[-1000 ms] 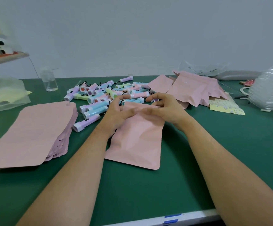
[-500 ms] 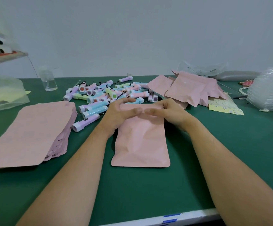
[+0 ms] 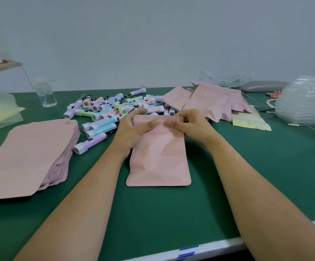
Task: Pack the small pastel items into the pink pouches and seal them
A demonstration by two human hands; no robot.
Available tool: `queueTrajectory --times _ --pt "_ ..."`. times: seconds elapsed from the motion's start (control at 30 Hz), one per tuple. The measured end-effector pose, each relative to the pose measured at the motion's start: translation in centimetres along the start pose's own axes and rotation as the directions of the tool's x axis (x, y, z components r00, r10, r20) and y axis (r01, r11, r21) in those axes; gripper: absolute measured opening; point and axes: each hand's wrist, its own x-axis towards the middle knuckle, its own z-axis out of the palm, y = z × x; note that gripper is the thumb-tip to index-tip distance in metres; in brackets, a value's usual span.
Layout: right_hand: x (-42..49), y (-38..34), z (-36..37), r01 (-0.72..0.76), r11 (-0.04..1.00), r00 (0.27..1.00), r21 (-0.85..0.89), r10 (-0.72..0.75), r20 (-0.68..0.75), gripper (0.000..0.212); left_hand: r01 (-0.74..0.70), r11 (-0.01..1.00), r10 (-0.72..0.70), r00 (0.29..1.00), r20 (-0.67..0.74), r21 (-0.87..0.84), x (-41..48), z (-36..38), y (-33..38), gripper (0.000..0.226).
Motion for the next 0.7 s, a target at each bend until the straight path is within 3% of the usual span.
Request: queueTrajectory --times 0.1,0.2,0.3,0.4,0.47,0.6,0.7 --pt "-0.1 0.5 -0.7 0.004 1.000 0.994 0.007 -0.003 -0.113 0.047 0.067 0.988 -0.060 0.997 0.052 -0.141 0.5 1.7 0.5 0.041" --pt "-0.3 1.4 -1.9 -0.008 0.972 0.953 -0.236 -0.064 -0.297 0.043 0.017 0.996 -0.010 0.997 0.076 -0.088 1.4 3.8 0.4 0.024" --pt "-1.1 2.1 -3.3 -0.084 0.892 0.867 -0.445 -0.155 -0.475 0.034 0.012 0.996 -0.005 0.997 0.082 -0.090 1.9 4.9 -0.1 0.015" --pt "-1.8 2.9 -5.6 -0.142 0.866 0.728 -0.480 -0.237 -0.643 0.024 0.011 0.992 0.001 0.996 0.089 -0.124 2.4 5.5 -0.2 0.013" --pt "-2.1 3.8 -7.4 -0.261 0.846 0.664 -0.466 -0.193 -0.722 0.026 0.004 0.994 0.005 0.997 0.082 -0.107 2.6 6.0 -0.2 0.015" --pt "-2.1 5.5 -10.0 -0.495 0.770 0.639 -0.404 0.007 -0.769 0.027 -0.002 0.996 0.005 0.999 0.035 -0.095 2.9 7.8 -0.2 0.013" --pt "-2.6 6.3 -12.2 -0.630 0.693 0.554 -0.351 0.084 -0.828 0.030 -0.054 0.999 0.054 0.999 0.001 -0.005 2.7 8.9 -0.7 0.006"
